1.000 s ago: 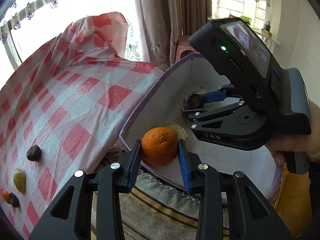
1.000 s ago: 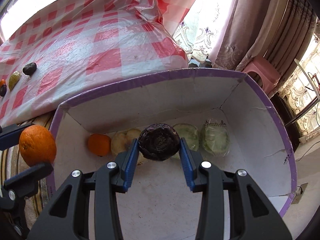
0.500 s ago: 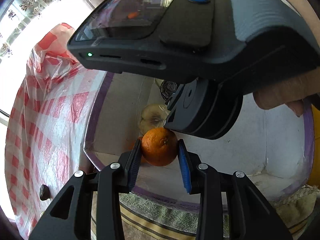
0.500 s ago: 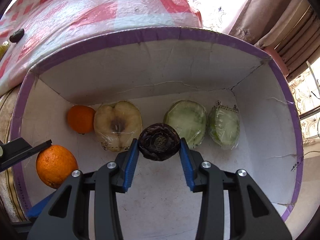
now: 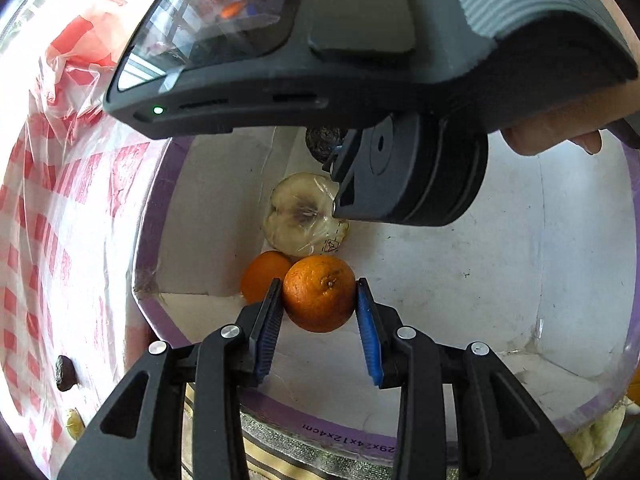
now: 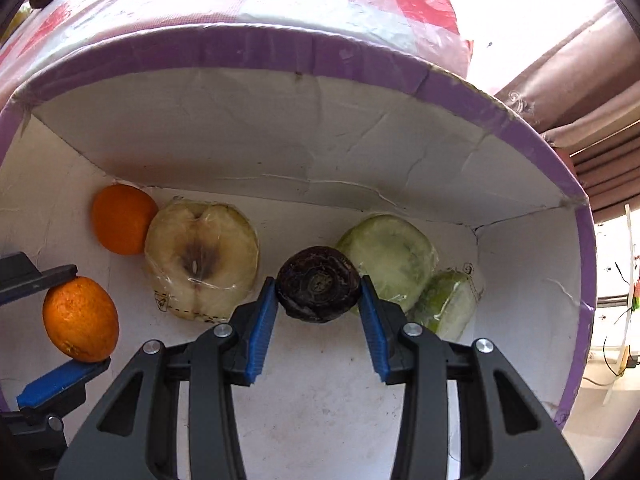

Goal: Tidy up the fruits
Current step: 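Lower the orange and beet into the box and open both grippers, then withdraw both tools from the box back over the table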

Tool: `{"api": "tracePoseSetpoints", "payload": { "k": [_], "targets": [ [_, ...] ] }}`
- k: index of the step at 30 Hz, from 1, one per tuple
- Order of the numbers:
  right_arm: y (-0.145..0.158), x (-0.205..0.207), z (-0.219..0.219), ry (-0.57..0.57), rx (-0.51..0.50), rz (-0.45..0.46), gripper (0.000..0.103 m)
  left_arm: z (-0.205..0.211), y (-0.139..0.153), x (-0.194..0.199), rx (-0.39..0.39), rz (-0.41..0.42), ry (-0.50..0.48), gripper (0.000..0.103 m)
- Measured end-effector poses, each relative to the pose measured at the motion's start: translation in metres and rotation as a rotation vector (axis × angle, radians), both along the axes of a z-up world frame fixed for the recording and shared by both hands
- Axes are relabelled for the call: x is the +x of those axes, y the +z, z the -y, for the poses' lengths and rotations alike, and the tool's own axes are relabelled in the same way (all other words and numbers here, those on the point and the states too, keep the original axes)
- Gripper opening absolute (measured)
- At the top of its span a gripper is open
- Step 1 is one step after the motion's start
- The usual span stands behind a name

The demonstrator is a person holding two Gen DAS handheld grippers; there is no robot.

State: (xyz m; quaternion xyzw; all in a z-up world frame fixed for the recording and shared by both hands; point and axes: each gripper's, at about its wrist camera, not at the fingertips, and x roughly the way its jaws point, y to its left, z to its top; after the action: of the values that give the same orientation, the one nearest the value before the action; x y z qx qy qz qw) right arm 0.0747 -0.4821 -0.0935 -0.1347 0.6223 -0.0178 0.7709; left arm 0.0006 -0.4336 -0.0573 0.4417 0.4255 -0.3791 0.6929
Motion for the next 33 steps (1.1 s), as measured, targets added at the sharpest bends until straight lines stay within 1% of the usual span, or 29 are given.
{"api": "tracePoseSetpoints", "payload": {
  "k": [2,6,8,9,10,12,13,15,17,18,19,20,21,23,26,29,33],
  "targets": [
    [-0.001,0.001,-0.001,0.017,0.000,0.015,0.041,0.001,-0.003,0.001,0.007,0.007,0.004,0.034],
    [-0.006,-0.005,0.000,0.019,0.001,0.009,0.042,0.002,-0.004,-0.001,0.015,0.035,-0.014,0.034],
    [-0.007,-0.008,0.002,0.024,0.006,0.018,0.043,0.002,-0.005,-0.004,0.008,0.044,-0.005,0.039],
    [-0.009,-0.008,0.002,0.024,0.012,0.014,0.044,0.001,-0.005,-0.005,0.006,0.043,-0.002,0.039],
    [-0.010,-0.009,0.002,0.028,0.013,0.011,0.047,0.000,-0.005,-0.006,0.003,0.044,-0.003,0.040],
    [-0.010,-0.010,0.001,0.034,0.004,0.014,0.048,-0.001,-0.005,-0.010,0.000,0.051,-0.002,0.044],
    [-0.011,-0.016,0.003,0.032,0.004,0.018,0.050,0.000,-0.006,-0.011,-0.002,0.055,0.001,0.048],
    [-0.007,-0.022,0.000,0.025,-0.006,0.024,0.055,-0.002,-0.005,-0.012,-0.009,0.052,-0.002,0.051],
    [-0.005,-0.023,0.006,0.018,-0.017,0.035,0.064,-0.002,0.000,-0.010,-0.019,0.065,-0.001,0.053],
    [-0.003,-0.022,0.006,0.013,-0.027,0.045,0.067,-0.004,0.001,-0.012,-0.029,0.074,-0.001,0.059],
    [0.000,-0.024,0.006,0.006,-0.039,0.060,0.074,-0.009,0.006,-0.019,-0.043,0.083,0.000,0.068],
    [0.004,-0.025,0.007,0.001,-0.046,0.075,0.079,-0.011,0.010,-0.020,-0.061,0.090,0.002,0.071],
    [0.008,-0.028,0.008,-0.002,-0.043,0.092,0.080,-0.012,0.015,-0.022,-0.079,0.091,0.004,0.073],
    [0.019,-0.031,0.008,-0.010,-0.018,0.132,0.088,-0.016,0.021,-0.021,-0.104,0.092,0.018,0.073],
    [0.033,-0.033,0.006,-0.017,0.005,0.166,0.089,-0.023,0.030,-0.017,-0.144,0.095,0.035,0.075],
    [0.046,-0.037,0.005,-0.026,0.000,0.195,0.092,-0.032,0.043,-0.013,-0.202,0.116,0.046,0.081],
    [0.074,-0.045,0.011,-0.087,0.028,0.272,0.092,-0.048,0.061,-0.011,-0.289,0.133,0.066,0.083]
  ]
}}
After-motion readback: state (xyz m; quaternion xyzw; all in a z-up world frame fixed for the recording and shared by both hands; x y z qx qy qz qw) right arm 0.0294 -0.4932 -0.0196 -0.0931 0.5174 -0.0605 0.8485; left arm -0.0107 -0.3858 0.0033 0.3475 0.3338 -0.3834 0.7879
